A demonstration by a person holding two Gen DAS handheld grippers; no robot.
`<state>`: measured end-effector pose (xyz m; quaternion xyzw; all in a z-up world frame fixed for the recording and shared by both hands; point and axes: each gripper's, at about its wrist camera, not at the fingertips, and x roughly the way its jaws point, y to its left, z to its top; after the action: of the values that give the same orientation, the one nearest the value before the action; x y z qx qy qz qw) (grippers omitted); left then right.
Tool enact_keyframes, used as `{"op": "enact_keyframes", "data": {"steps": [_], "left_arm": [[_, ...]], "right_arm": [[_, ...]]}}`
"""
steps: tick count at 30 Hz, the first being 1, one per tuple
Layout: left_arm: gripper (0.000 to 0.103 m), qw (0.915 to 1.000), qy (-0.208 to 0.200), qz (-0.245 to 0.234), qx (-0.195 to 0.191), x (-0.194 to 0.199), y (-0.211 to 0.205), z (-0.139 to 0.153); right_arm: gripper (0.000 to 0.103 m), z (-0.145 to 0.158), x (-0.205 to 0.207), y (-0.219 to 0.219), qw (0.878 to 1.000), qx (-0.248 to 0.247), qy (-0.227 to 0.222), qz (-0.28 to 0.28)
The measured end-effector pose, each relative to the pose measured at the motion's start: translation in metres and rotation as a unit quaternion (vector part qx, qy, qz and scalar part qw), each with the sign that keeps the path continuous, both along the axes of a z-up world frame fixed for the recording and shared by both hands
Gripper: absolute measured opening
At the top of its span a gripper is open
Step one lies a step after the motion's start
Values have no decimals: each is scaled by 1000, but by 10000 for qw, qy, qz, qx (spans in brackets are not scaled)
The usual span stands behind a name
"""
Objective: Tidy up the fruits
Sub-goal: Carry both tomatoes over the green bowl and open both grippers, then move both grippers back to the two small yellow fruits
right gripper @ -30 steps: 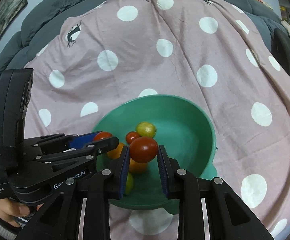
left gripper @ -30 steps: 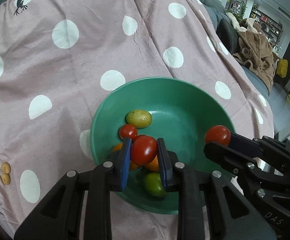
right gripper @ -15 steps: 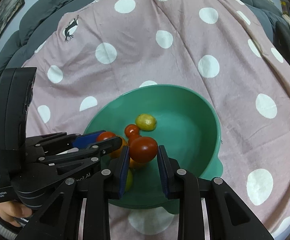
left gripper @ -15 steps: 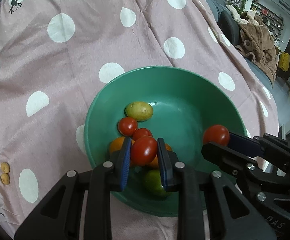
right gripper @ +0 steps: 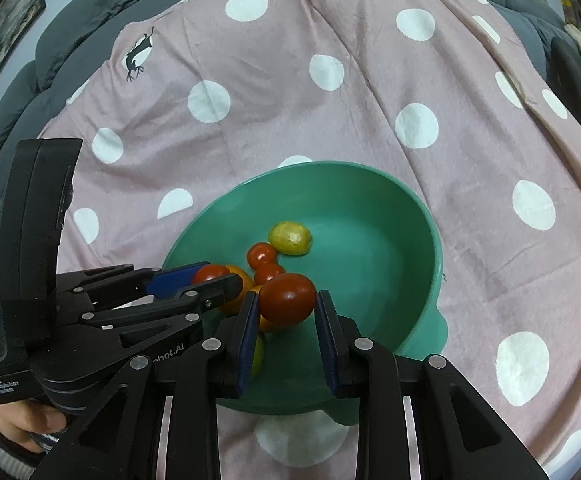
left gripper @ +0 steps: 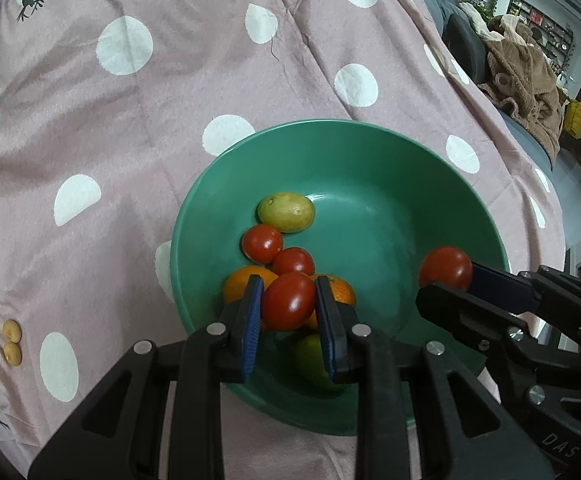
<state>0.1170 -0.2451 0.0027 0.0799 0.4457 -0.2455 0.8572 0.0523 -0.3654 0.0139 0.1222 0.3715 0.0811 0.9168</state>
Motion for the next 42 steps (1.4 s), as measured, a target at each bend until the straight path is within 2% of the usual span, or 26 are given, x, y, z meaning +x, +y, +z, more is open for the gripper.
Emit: {"op": "enact_keyframes", "data": {"steps": [9,11,13,17,22,29,32,36,42], "left_arm": [[26,10000,3,26,9,0,1,0],[33,10000,-1,23,6,-1,1,1],[46,10000,-11,7,-24,-3,2,3],[51,9999,-138,-2,-6,-9,4,9],[58,9998,-179,49,-112,-13,11,14],[67,9991,-281,211,-237,-26,28,25],[68,9987,-274,321,-298,-32,39,28],[80,9976,-331,516,-335,-41,56,32],[83,9944,-296,912,-441,-57,98,33]], "right_arm": [[28,-2,1,0,9999,-66,76,-61],[28,-3,1,0,9998,-111,115,-86],[29,-3,1,0,9998,-122,126,-94],[30,-1,0,1,9996,-211,144,-140],[38,2,-5,1,9993,-296,111,-215],[38,9,-12,8,9991,-386,38,-159],[38,14,-16,12,9990,-427,-14,-143],[39,20,-21,19,9988,-470,-76,-90],[43,30,-32,32,9985,-495,-222,88]]}}
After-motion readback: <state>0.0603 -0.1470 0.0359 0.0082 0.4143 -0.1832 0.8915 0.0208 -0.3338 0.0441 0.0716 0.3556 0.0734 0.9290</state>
